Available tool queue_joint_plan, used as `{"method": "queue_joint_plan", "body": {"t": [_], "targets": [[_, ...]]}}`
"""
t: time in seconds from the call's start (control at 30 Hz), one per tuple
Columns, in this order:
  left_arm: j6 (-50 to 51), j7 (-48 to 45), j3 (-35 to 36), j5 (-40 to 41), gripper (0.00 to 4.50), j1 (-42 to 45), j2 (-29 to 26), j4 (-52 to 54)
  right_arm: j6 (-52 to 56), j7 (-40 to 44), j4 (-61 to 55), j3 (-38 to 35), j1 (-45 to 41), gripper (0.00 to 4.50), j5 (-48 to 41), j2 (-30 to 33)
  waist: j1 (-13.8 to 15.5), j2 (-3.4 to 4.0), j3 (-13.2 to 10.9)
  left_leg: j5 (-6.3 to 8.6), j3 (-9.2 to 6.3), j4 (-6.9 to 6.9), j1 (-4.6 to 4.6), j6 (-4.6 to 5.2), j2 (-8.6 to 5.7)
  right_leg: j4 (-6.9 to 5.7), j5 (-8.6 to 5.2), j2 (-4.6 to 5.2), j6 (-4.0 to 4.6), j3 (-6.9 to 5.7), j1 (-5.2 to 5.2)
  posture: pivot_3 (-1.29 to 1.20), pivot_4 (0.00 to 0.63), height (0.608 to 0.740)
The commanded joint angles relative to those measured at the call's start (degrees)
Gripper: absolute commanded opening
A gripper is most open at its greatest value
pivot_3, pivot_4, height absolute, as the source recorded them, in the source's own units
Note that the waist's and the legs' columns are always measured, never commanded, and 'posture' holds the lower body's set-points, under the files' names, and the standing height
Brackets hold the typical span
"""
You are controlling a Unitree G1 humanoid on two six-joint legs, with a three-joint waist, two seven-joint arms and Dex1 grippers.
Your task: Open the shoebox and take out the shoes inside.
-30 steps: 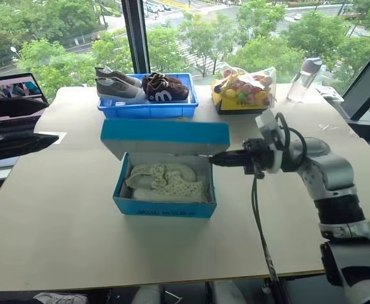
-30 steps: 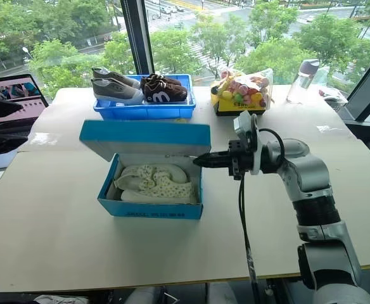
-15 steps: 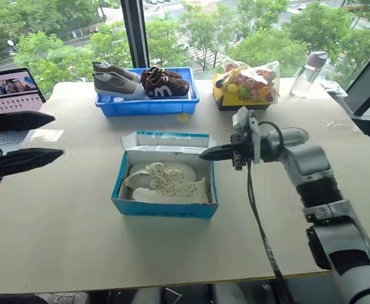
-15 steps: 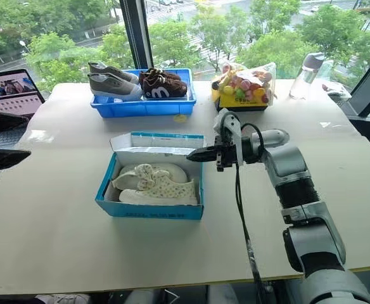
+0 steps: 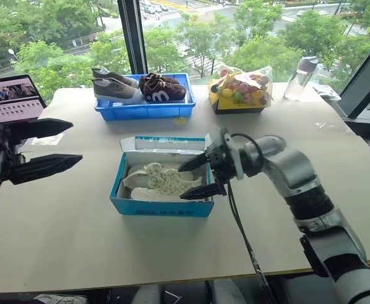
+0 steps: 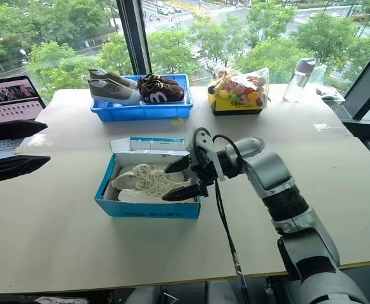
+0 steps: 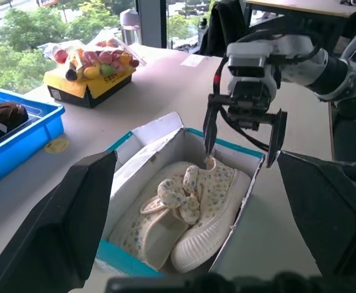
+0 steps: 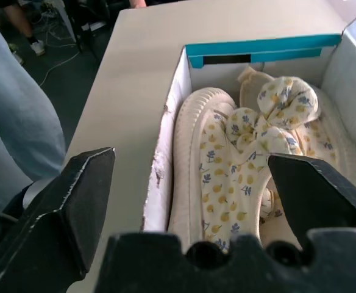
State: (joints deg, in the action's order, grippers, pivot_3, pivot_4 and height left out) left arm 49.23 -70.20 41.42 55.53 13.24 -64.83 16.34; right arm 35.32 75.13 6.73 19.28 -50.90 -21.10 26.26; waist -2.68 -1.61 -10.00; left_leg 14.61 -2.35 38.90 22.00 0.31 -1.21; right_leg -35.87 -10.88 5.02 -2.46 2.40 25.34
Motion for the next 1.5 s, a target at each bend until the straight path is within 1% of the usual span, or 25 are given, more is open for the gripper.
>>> {"method": "queue_joint_plan", "body": {"t": [0.03, 0.27, 0.4, 0.47, 0.5, 0.53, 0.63, 0.73, 0.8, 0.9, 0.97, 1.0, 1.07, 1.1, 1.17, 1.23, 1.3, 1.4, 1.5], "targets": [[0.53, 1.15, 2.69, 1.02, 4.50, -1.64, 0.01, 1.87, -3.46, -1.18, 3.08, -1.82, -3.18, 4.48, 1.04, -1.78, -0.01, 0.00, 0.00, 0.01, -0.08, -0.03, 0.03, 0.00, 0.00, 0.00, 0.00, 0.00, 0.00, -0.01, 0.01, 0.00, 0.150, 0.740], [0.44, 2.90, 4.47, 1.67, 4.50, -4.76, 0.63, 4.08, -8.15, -1.37, 10.73, -1.77, -5.70, 4.48, 3.23, -4.64, -0.04, 0.00, 0.00, 0.02, -0.29, -0.04, -0.02, -0.03, -0.01, 0.05, 0.00, -0.03, 0.02, -0.01, -0.01, 0.00, 0.150, 0.740], [0.40, 3.56, 5.15, 1.85, 4.50, -5.70, 0.85, 4.81, -9.07, 0.49, 11.45, 0.26, -4.36, 4.48, 4.40, -5.32, -0.01, 0.01, 0.00, 0.03, -0.29, -0.05, -0.02, -0.03, -0.01, 0.07, 0.00, -0.03, 0.02, -0.01, -0.02, 0.00, 0.150, 0.740], [0.60, 4.04, 5.68, 2.08, 4.50, -6.21, 1.06, 5.27, -8.96, 0.13, 12.85, 0.27, -3.57, 4.48, 4.64, -6.54, -0.01, 0.00, 0.00, 0.03, -0.29, -0.05, -0.02, -0.03, 0.00, 0.06, 0.00, -0.04, 0.02, -0.01, -0.02, 0.00, 0.150, 0.740], [0.90, 4.38, 6.25, 2.42, 4.50, -6.65, 1.26, 5.72, -9.42, -0.14, 14.22, 0.27, -3.13, 3.97, 5.07, -7.06, -0.04, 0.00, 0.00, 0.03, -0.29, -0.05, -0.02, -0.04, 0.00, 0.06, 0.00, -0.04, 0.02, -0.01, -0.03, 0.00, 0.150, 0.740], [1.22, 4.66, 6.88, 2.79, 4.50, -7.15, 1.47, 6.19, -10.43, -0.18, 15.49, 0.54, -2.60, 3.87, 5.82, -7.28, -0.13, 0.00, 0.00, 0.03, -0.29, -0.05, -0.04, -0.04, 0.00, 0.06, 0.00, -0.04, 0.02, -0.01, -0.03, 0.00, 0.150, 0.740], [1.82, 5.15, 8.58, 3.26, 4.50, -8.88, 1.98, 7.16, -11.76, -0.39, 17.01, -0.05, -1.59, 2.79, 6.47, -7.82, -0.11, 0.00, 0.00, 0.03, -0.30, -0.07, -0.15, -0.04, 0.01, 0.07, 0.00, -0.04, 0.02, 0.00, -0.10, 0.00, 0.150, 0.740], [1.76, 5.43, 9.45, 3.44, 4.50, -10.05, 2.08, 7.36, -11.30, -0.38, 17.16, -1.32, -1.65, 1.81, 5.86, -8.37, -0.09, -0.01, 0.01, 0.05, -0.29, -0.07, -0.38, -0.06, 0.01, 0.08, -0.01, -0.04, 0.03, -0.01, -0.30, 0.00, 0.150, 0.740], [1.62, 5.59, 9.62, 3.56, 4.50, -10.38, 1.96, 7.36, -11.27, 1.03, 14.47, -1.13, -1.57, 1.17, 5.71, -7.59, -0.09, -0.01, 0.01, 0.05, -0.29, -0.07, -0.51, -0.07, 0.01, 0.09, -0.02, -0.04, 0.04, -0.01, -0.41, 0.00, 0.150, 0.740], [1.27, 5.90, 9.33, 3.69, 4.50, -10.46, 1.79, 7.37, -2.08, 1.95, 4.76, -6.16, -3.56, 0.09, -3.88, -8.84, 0.01, 0.01, -0.01, 0.05, -0.29, -0.09, -0.56, -0.07, 0.02, 0.08, -0.05, -0.06, 0.08, -0.01, -0.45, 0.00, 0.150, 0.740], [1.13, 6.11, 9.18, 3.91, 4.50, -10.47, 1.80, 7.46, 1.29, 1.27, 3.58, -8.58, -4.16, 0.04, -7.23, -9.74, -0.10, 0.01, -0.01, 0.05, -0.30, -0.10, -0.36, -0.07, 0.04, 0.05, -0.06, -0.07, 0.09, -0.01, -0.24, 0.00, 0.150, 0.740], [1.08, 6.21, 9.09, 4.00, 4.50, -10.45, 1.85, 7.52, 5.00, 0.63, 3.79, -11.02, -4.65, 0.04, -10.68, -10.56, -0.21, 0.01, -0.01, 0.06, -0.31, -0.10, -0.26, -0.08, 0.05, 0.03, -0.05, -0.08, 0.10, 0.00, -0.13, 0.00, 0.150, 0.740], [0.80, 6.19, 8.81, 3.81, 4.50, -10.48, 1.95, 7.45, 14.64, -1.50, 4.37, -18.05, -6.92, 0.04, -20.68, -12.60, -0.33, 0.01, -0.01, 0.08, -0.33, -0.13, -0.19, -0.13, 0.09, 0.02, -0.05, -0.12, 0.10, 0.00, -0.05, 0.00, 0.150, 0.740], [0.68, 6.09, 8.73, 3.71, 4.50, -10.52, 1.94, 7.40, 15.80, -1.15, 3.83, -17.66, -6.75, 0.04, -20.78, -12.12, -0.30, 0.02, -0.02, 0.09, -0.36, -0.14, -0.11, -0.14, 0.12, 0.03, -0.04, -0.13, 0.11, -0.01, 0.01, 0.00, 0.150, 0.740], [0.59, 6.06, 8.59, 3.79, 4.50, -10.24, 1.72, 7.28, 9.91, -0.02, 3.03, -12.01, -4.30, 0.04, -13.75, -9.83, -0.11, 0.02, -0.01, 0.09, -0.37, -0.13, 0.01, -0.14, 0.11, 0.03, -0.03, -0.13, 0.13, -0.01, 0.12, 0.00, 0.150, 0.740], [0.57, 6.05, 8.53, 3.87, 4.50, -9.99, 1.53, 7.09, 8.81, -0.42, 2.38, -9.88, -2.99, 0.04, -11.95, -9.16, -0.04, 0.02, -0.01, 0.10, -0.38, -0.14, -0.09, -0.15, 0.11, 0.08, -0.04, -0.13, 0.13, -0.04, 0.00, 0.00, 0.150, 0.740], [0.58, 5.99, 8.56, 3.81, 4.50, -10.03, 1.45, 7.04, 0.49, -0.39, 1.76, -4.29, -0.92, 0.04, -4.56, -7.12, -0.04, 0.02, -0.01, 0.10, -0.33, -0.12, -0.18, -0.16, 0.09, 0.10, -0.05, -0.13, 0.12, -0.05, -0.10, 0.00, 0.150, 0.740], [0.71, 5.85, 8.81, 3.70, 4.50, -10.25, 1.35, 6.91, 5.09, -2.72, -0.18, -9.68, -2.15, 0.04, -11.13, -10.09, -0.01, 0.03, -0.03, 0.09, -0.11, -0.10, -0.18, -0.17, 0.08, 0.06, -0.06, -0.13, 0.12, -0.04, -0.08, 0.00, 0.150, 0.740], [0.77, 5.81, 8.87, 3.72, 4.50, -10.27, 1.29, 6.88, 0.25, -4.34, 2.48, -10.77, -4.20, 0.04, -8.78, -10.81, -0.54, 0.03, -0.03, 0.09, -0.25, -0.12, -0.13, -0.17, 0.14, 0.03, -0.05, -0.18, 0.14, 0.02, 0.02, 0.00, 0.150, 0.740]]}}
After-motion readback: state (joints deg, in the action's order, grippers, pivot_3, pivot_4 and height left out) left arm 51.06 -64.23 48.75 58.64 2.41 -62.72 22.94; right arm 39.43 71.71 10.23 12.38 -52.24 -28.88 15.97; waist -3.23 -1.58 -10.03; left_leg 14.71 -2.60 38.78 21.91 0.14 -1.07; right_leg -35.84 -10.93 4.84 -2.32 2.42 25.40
